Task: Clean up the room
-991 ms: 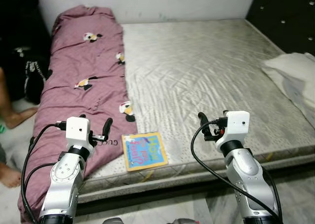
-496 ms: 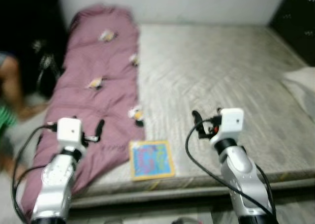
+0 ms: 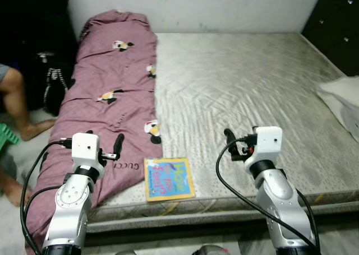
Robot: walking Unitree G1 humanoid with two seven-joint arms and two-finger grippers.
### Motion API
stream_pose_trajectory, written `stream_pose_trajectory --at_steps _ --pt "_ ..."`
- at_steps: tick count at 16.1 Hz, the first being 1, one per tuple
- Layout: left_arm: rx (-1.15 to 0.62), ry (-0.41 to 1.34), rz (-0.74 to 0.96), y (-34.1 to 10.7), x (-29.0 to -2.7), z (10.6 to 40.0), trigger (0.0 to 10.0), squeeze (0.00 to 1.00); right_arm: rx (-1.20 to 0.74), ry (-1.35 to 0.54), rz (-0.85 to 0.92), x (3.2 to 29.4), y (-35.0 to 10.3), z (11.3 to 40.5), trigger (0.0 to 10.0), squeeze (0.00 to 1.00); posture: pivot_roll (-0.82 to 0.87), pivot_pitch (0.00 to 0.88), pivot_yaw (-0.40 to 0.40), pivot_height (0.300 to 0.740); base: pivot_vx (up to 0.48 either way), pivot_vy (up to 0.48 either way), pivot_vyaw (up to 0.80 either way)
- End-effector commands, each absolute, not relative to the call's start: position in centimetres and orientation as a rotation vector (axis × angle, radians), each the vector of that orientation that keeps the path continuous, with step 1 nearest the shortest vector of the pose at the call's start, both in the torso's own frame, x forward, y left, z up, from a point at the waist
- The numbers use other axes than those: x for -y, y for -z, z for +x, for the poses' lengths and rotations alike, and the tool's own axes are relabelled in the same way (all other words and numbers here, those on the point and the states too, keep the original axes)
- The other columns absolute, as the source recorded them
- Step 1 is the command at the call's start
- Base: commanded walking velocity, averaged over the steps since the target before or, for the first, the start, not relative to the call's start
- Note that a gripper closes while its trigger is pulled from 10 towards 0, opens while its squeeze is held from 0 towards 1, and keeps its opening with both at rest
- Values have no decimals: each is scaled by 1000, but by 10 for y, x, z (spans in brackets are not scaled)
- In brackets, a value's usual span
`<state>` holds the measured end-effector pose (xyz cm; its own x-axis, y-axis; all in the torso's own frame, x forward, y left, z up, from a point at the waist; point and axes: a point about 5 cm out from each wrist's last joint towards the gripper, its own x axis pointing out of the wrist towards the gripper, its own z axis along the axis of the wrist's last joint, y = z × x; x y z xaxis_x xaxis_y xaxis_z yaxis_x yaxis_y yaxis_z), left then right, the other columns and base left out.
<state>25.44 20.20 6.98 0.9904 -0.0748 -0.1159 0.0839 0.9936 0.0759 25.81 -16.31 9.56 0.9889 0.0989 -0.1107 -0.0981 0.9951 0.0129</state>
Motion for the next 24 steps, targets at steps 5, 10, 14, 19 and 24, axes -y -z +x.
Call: stream_pose_trajectory --at_steps 5,10,14,19,24 --pt "-123 60 76 -70 -203 255 10000 0 -108 -88 7 165 -98 259 10000 0 -10 0 -18 740 0 0 -259" --pt "-128 41 62 -71 -206 255 10000 0 -115 -84 15 165 -97 258 10000 0 -11 0 -18 740 0 0 -240" --pt "-130 54 90 -70 -206 256 10000 0 -115 -84 10 166 -97 259 10000 0 -13 0 -17 740 0 0 -800" --pt "-136 37 60 -69 -212 260 10000 0 -114 -72 9 166 -97 259 10000 0 -17 0 -9 740 0 0 -800" --pt "-146 45 39 -71 -210 262 10000 0 -129 -55 10 168 -93 256 10000 0 -23 0 -5 740 0 0 -800"
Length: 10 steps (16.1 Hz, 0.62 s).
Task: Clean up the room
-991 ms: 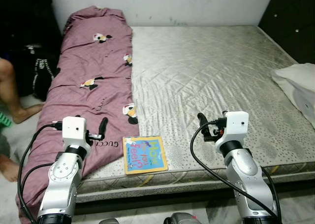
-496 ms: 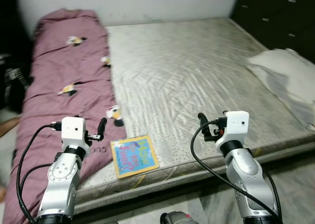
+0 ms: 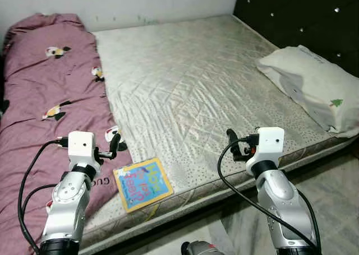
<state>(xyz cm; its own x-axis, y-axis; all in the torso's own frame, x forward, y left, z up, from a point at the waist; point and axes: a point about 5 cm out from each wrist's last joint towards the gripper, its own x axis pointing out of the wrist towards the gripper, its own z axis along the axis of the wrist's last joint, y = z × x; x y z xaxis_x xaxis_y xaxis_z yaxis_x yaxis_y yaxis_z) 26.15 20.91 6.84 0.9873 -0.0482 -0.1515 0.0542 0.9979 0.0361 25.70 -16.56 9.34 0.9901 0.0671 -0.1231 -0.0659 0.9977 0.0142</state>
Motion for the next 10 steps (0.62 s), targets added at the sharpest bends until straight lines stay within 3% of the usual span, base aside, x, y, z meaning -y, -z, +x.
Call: stream_pose_trajectory --at_steps 1,10 --pt "-146 32 34 -70 -208 259 10000 0 -127 -57 14 167 -93 256 10000 0 -27 0 -1 740 0 0 -800" --pt "-115 -9 59 -73 -206 254 10000 0 -100 -62 7 166 -98 260 10000 0 -21 0 -10 740 0 0 0"
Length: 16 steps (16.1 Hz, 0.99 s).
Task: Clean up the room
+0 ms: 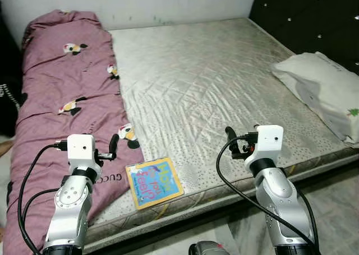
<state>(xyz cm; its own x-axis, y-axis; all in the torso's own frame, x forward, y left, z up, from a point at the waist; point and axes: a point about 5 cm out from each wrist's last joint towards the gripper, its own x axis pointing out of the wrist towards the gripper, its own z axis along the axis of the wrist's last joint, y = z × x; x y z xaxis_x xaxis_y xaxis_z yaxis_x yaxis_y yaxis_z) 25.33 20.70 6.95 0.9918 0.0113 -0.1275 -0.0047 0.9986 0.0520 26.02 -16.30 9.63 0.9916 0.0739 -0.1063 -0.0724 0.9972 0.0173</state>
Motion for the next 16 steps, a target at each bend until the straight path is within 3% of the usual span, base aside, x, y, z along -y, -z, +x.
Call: stream_pose_trajectory --at_steps 1,3,10,16 --pt "-111 -14 62 -74 -206 253 10000 0 -100 -62 8 166 -98 260 10000 0 -20 0 -10 740 0 0 0" --pt "-108 -18 66 -74 -206 253 10000 0 -98 -62 11 166 -98 260 10000 0 -20 0 -11 740 0 0 0" --pt "-116 -22 71 -73 -206 253 10000 0 -97 -71 11 166 -98 260 10000 0 -20 0 -12 667 0 0 0" --pt "-117 -31 72 -73 -206 253 10000 0 -100 -78 9 165 -97 260 10000 0 -18 0 -15 663 0 0 0"
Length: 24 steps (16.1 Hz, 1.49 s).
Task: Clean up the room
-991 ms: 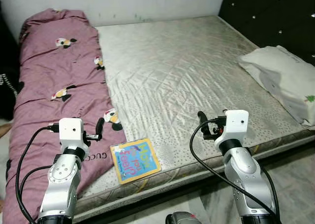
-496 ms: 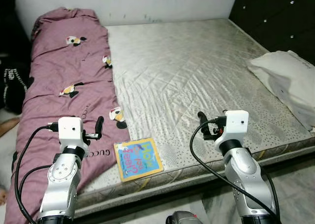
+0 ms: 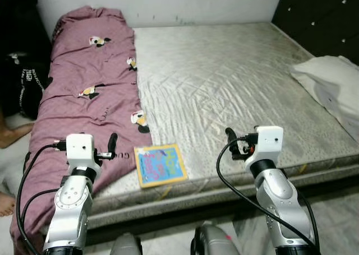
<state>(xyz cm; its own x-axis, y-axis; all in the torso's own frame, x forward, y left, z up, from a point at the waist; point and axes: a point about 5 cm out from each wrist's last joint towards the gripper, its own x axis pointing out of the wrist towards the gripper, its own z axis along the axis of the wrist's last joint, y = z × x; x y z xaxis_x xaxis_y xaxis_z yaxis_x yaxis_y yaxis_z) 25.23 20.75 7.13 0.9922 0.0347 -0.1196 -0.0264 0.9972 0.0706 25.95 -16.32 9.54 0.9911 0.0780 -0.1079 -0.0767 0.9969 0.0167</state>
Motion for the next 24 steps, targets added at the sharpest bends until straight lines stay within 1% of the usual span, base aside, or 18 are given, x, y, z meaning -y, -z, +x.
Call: stream_pose_trajectory --at_steps 1,9,24 --pt "-117 -32 71 -73 -206 253 10000 0 -101 -78 9 165 -97 260 10000 0 -18 0 -15 663 0 0 0" --pt "-95 6 29 -75 -204 252 10000 0 -107 -82 -1 166 -96 260 10000 0 -22 0 -21 663 0 0 0" --pt "-91 33 18 -75 -203 254 10000 0 -102 -87 -8 165 -97 262 10000 0 -23 0 -19 663 332 0 0"
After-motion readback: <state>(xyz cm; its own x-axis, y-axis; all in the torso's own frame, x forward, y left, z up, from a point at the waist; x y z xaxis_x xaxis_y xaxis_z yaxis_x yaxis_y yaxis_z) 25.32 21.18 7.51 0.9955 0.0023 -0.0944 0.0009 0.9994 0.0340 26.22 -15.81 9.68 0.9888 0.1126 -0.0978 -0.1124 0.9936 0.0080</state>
